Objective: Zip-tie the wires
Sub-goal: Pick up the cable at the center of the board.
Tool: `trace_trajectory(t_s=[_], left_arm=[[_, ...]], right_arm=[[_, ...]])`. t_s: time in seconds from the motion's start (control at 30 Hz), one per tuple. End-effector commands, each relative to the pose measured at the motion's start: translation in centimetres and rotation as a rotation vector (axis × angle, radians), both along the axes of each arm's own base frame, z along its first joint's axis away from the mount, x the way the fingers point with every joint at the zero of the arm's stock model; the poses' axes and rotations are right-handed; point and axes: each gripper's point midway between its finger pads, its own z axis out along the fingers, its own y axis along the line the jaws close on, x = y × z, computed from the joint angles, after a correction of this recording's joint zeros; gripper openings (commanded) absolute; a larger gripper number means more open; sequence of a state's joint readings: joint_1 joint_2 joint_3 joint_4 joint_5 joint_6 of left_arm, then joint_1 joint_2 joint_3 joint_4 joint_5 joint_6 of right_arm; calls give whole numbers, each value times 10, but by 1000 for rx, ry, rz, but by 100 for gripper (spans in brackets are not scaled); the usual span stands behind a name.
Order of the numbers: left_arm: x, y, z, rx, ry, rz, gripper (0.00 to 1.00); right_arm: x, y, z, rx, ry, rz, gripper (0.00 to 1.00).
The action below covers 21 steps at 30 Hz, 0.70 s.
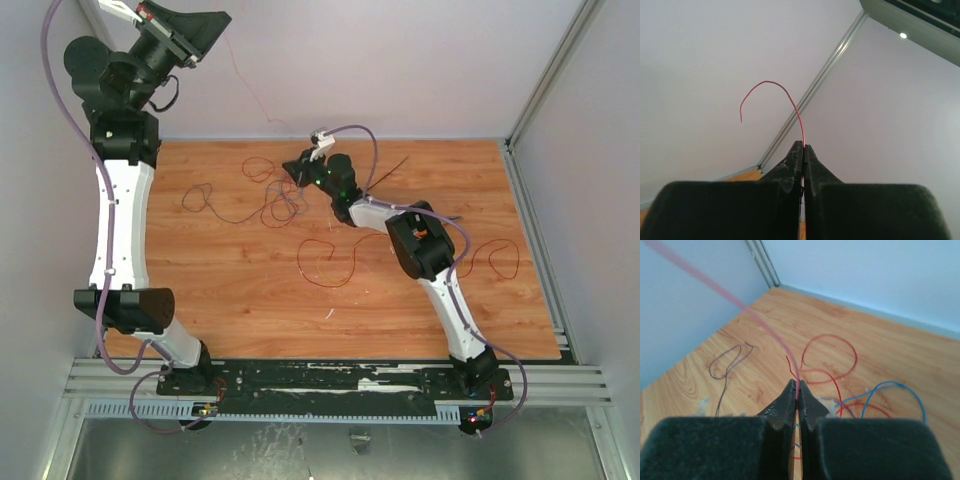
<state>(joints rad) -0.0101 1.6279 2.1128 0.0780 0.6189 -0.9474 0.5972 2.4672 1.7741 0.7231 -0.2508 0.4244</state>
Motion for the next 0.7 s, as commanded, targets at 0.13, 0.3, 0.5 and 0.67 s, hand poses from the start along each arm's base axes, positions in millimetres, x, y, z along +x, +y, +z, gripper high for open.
trace_trajectory(t_s=[0.13, 0.3, 0.5, 0.67], left_arm=[[-19, 22, -11, 0, -21, 32, 0], [-20, 41, -25, -13, 1, 81, 0], [-22, 70, -44, -51, 33, 129, 0], [-27, 83, -44, -63, 28, 147, 0]], right_arm=[[-27, -23, 210, 60, -338, -1, 0], [-44, -42, 282, 59, -438, -11, 0], [-64, -62, 328, 33, -500, -25, 0], [-49, -76, 334, -82, -518, -114, 0]])
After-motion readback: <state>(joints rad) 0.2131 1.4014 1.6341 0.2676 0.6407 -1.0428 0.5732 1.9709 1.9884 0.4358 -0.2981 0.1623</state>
